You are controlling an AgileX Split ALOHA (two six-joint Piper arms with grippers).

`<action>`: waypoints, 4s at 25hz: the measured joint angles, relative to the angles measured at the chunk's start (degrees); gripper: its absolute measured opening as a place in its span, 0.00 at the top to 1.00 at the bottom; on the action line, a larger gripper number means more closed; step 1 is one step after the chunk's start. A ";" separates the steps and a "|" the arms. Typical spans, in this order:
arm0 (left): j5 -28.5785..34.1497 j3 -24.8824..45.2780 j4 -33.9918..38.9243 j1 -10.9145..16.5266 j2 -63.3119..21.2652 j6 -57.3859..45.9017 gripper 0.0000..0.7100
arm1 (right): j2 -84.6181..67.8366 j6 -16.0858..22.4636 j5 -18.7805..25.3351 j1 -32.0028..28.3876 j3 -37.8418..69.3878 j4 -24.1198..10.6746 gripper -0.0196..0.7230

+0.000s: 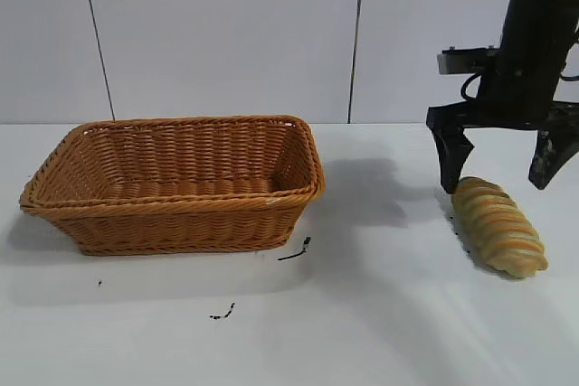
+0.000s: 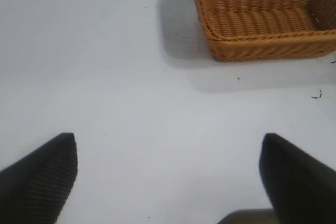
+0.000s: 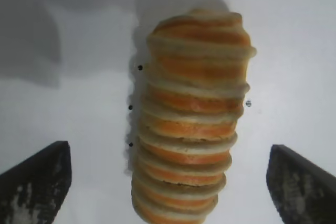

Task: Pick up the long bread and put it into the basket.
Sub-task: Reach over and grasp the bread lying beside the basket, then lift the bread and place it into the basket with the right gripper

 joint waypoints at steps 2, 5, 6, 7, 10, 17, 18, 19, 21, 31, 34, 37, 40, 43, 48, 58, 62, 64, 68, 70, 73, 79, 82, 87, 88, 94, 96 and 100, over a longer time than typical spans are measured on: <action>0.00 0.00 0.00 0.00 0.00 0.00 0.02 | 0.71 0.00 -0.29 0.00 0.00 0.00 0.04; 0.00 0.00 0.00 0.00 0.00 0.00 0.02 | 2.29 0.00 -0.36 0.00 0.00 0.05 0.04; 0.00 0.00 0.00 0.00 0.00 0.00 0.02 | 2.84 0.00 -0.36 0.00 0.00 0.05 0.04; 0.00 0.00 0.00 0.00 0.00 0.00 0.02 | 3.32 0.00 -0.42 0.00 0.00 0.05 0.04; 0.00 0.00 0.00 0.00 0.00 0.00 0.02 | 3.74 0.00 -1.37 0.00 0.00 0.13 0.04; 0.00 0.00 0.00 0.00 0.00 0.00 0.02 | 3.74 0.00 -1.30 0.00 0.00 0.80 0.39; 0.00 0.00 0.00 0.00 0.00 0.00 0.02 | 3.74 0.00 -1.24 0.00 0.00 0.80 0.51; 0.00 0.00 0.00 0.00 0.00 0.00 0.02 | 3.74 0.00 -1.19 0.00 0.00 0.80 0.61; 0.00 0.00 0.00 0.00 0.00 0.00 0.02 | 3.74 -0.18 -0.74 0.00 -0.24 0.80 0.70; 0.00 0.00 0.00 0.00 0.00 0.00 0.02 | -2.31 -0.91 10.02 0.05 -13.45 0.30 0.77; 0.00 0.00 0.00 0.00 0.00 0.00 0.02 | -3.66 -1.34 13.85 0.01 -19.93 0.30 0.77; 0.00 0.00 0.00 0.00 0.00 0.00 0.02 | -3.71 -2.07 15.28 0.01 -25.49 0.38 0.77; 0.00 0.00 0.00 0.00 0.00 0.00 0.02 | -3.00 -3.35 15.44 0.01 -29.99 1.77 0.78; 0.00 0.00 0.00 0.00 0.00 0.00 0.02 | -1.50 -4.22 15.41 0.16 -32.79 5.14 0.78; 0.00 0.00 0.00 0.00 0.00 0.00 0.02 | 0.71 -7.76 15.55 3.82 -34.02 5.80 0.78; 0.00 0.00 0.00 0.00 0.00 0.00 0.02 | 3.53 -13.61 15.41 18.22 -40.71 5.33 0.78; 0.00 0.00 0.00 0.00 0.00 0.00 0.02 | 3.84 -19.31 13.12 23.90 -41.31 5.27 0.78; 0.00 0.00 0.00 0.00 0.00 0.00 0.02 | 4.35 -21.73 11.93 26.33 -41.43 5.32 0.78; 0.00 0.00 0.00 0.00 0.00 0.00 0.02 | 6.02 -28.30 8.47 30.38 -41.43 5.20 0.78; 0.00 0.00 0.00 0.00 0.00 0.00 0.02 | 6.77 -33.73 7.02 32.06 -41.43 4.40 0.78; 0.00 0.00 0.00 0.00 0.00 0.00 0.02 | 8.03 -44.51 4.03 33.79 -41.43 2.59 0.78; 0.00 0.00 0.00 0.00 0.00 0.00 0.02 | 11.40 -58.69 -2.23 34.36 -41.43 3.38 0.79; 0.00 0.00 0.00 0.00 0.00 0.00 0.02 | 13.80 -59.80 -4.10 34.36 -41.43 3.66 0.78; 0.00 0.00 0.00 0.00 -0.43 0.00 0.02 | 18.00 -59.93 -4.64 34.30 -41.43 3.60 0.78; 0.00 0.00 0.00 0.00 -0.51 0.00 0.02 | 18.71 -59.98 -4.67 34.24 -41.43 3.60 0.78; 0.00 0.00 0.00 0.00 -0.52 0.00 0.02 | 19.84 -59.98 -5.48 34.20 -41.25 3.91 0.70; 0.00 0.00 0.00 0.00 -0.52 0.00 0.02 | 19.84 -59.92 -5.42 34.20 -41.25 4.04 0.57; 0.00 0.00 0.00 0.00 -0.52 0.00 0.02 | 19.84 -59.55 -5.03 34.20 -41.25 4.28 0.17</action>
